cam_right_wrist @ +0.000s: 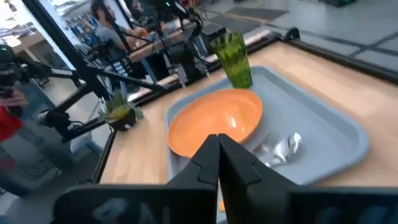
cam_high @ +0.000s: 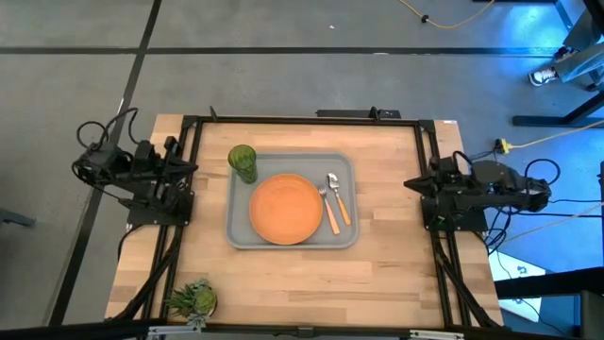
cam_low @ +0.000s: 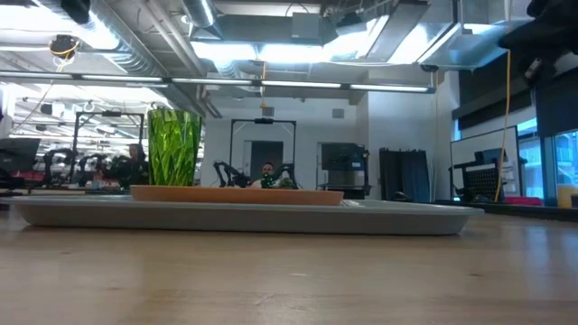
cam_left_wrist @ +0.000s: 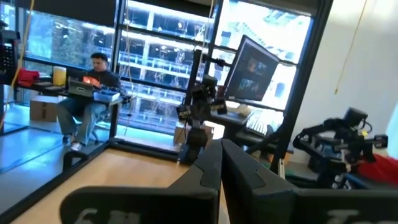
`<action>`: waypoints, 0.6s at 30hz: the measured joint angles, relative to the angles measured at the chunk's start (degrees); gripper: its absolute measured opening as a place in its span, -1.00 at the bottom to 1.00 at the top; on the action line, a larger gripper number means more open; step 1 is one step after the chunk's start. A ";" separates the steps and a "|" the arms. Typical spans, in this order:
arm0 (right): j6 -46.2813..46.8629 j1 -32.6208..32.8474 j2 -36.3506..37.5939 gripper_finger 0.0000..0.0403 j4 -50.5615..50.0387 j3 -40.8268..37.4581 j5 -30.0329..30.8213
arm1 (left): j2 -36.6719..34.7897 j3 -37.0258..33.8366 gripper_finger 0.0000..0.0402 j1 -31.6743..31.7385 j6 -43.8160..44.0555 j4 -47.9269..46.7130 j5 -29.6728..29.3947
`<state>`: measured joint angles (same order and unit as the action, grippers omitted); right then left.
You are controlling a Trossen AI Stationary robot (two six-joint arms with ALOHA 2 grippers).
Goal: Pick and place plate/cup/fork/spoon on tray
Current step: Return to Home Position
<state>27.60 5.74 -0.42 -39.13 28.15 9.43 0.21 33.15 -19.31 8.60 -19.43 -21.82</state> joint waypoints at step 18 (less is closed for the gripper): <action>-7.26 0.02 0.28 -0.98 35.67 -17.61 -6.76 | 0.04 -13.52 -1.00 0.00 -4.53 19.36 3.79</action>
<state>20.35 5.76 -0.14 -3.46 10.53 2.67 0.25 19.63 -19.31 4.07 -0.08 -18.03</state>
